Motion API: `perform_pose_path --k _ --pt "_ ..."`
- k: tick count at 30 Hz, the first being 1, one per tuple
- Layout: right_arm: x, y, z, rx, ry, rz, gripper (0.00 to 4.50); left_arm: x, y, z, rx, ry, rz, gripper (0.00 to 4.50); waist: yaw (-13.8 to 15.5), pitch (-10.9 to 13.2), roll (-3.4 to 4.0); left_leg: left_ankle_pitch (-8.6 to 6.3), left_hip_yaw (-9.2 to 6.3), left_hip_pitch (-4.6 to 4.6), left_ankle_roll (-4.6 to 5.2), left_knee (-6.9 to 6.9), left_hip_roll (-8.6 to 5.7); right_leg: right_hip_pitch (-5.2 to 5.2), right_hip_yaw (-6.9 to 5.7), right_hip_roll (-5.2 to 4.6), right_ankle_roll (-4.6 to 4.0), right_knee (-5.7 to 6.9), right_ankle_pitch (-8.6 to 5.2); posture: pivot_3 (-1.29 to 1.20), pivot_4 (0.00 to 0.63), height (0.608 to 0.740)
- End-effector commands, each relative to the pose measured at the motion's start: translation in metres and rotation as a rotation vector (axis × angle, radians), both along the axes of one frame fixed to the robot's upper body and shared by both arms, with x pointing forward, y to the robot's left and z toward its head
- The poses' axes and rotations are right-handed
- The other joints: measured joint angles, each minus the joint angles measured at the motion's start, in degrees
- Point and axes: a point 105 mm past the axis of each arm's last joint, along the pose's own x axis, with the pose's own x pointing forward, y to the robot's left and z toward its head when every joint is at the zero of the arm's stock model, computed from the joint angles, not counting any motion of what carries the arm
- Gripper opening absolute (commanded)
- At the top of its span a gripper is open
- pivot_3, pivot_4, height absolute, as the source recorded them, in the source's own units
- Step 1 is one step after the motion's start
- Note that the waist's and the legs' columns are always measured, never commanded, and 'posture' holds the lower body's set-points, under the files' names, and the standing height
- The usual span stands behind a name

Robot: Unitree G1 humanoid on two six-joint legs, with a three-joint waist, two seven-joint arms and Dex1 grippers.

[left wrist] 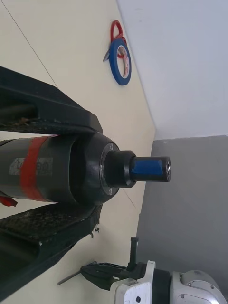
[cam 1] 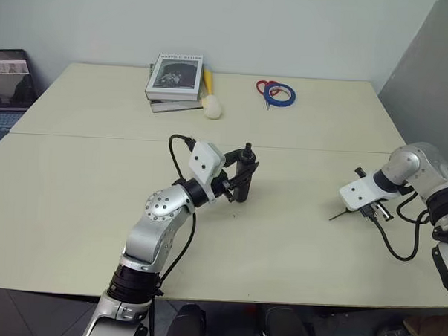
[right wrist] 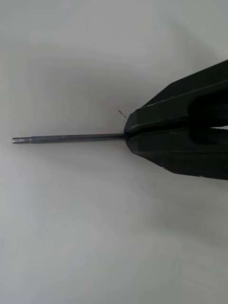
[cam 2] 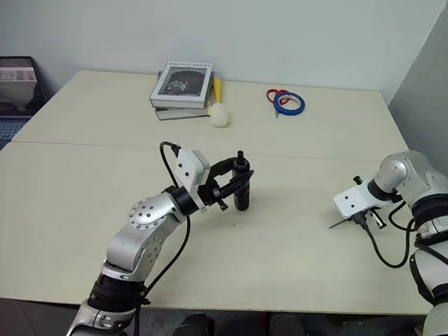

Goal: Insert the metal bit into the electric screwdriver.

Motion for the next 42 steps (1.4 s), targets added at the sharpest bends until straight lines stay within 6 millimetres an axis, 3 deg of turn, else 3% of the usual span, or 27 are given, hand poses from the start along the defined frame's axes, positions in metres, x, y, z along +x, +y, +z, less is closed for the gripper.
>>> perform_pose_path --k 1,10,14,18,20,27,32,42 --pt "0.003 -0.003 0.012 0.006 -0.035 -0.018 0.00 -0.005 -0.001 0.020 -0.024 -0.073 -0.014 1.65 0.0 0.0 0.00 0.01 0.00 0.00 0.01 0.00 0.00 0.00 0.01 0.00 0.00 0.00 0.00 0.00 0.150 0.740" --pt "-0.002 0.010 0.068 0.300 -0.167 -0.094 0.00 -0.008 -0.001 0.043 -0.060 -0.102 -0.039 1.65 0.1 0.1 0.22 0.01 -0.06 -0.21 0.02 -0.10 -0.01 -0.14 0.01 0.01 0.09 -0.03 0.09 0.00 0.150 0.740" --pt "-0.015 0.025 0.093 0.587 -0.170 -0.227 0.00 -0.006 -0.003 0.046 -0.079 -0.094 -0.031 1.65 0.4 0.1 0.22 0.00 -0.09 -0.31 0.01 -0.10 -0.03 -0.14 -0.01 -0.02 -0.06 -0.12 0.07 0.00 0.150 0.740" --pt "-0.030 0.055 0.123 1.006 -0.133 -0.365 0.00 0.000 -0.004 0.046 -0.084 -0.104 0.005 1.65 0.8 0.1 0.21 0.00 -0.12 -0.35 0.01 -0.11 -0.04 -0.15 -0.03 -0.02 -0.08 -0.14 0.04 0.00 0.150 0.740" --pt "-0.043 0.070 0.128 1.164 -0.081 -0.418 0.00 0.004 -0.003 0.045 -0.098 -0.094 0.029 1.65 0.9 0.1 0.21 0.00 -0.15 -0.35 0.01 -0.10 -0.03 -0.16 -0.04 0.00 -0.08 -0.10 0.04 0.00 0.150 0.740" --pt "-0.063 0.119 0.148 1.528 0.008 -0.475 0.00 0.003 -0.003 0.034 -0.140 -0.078 0.032 1.65 1.1 0.1 0.21 0.00 -0.15 -0.33 0.01 -0.06 -0.03 -0.15 -0.04 0.05 0.25 -0.07 -0.09 0.00 0.150 0.740" --pt "-0.063 0.139 0.162 1.648 0.001 -0.477 0.00 0.005 -0.002 0.024 -0.123 -0.118 0.060 1.65 1.3 0.1 0.21 0.00 -0.18 -0.34 0.01 -0.05 -0.02 -0.16 -0.05 0.08 0.24 -0.06 -0.08 0.00 0.150 0.740" --pt "-0.063 0.151 0.168 1.692 0.033 -0.439 0.00 0.004 -0.003 0.005 -0.100 -0.090 0.048 1.65 1.5 0.1 0.22 -0.01 -0.18 -0.41 0.03 -0.12 -0.02 -0.19 -0.06 0.07 0.16 -0.14 -0.13 0.00 0.150 0.740"
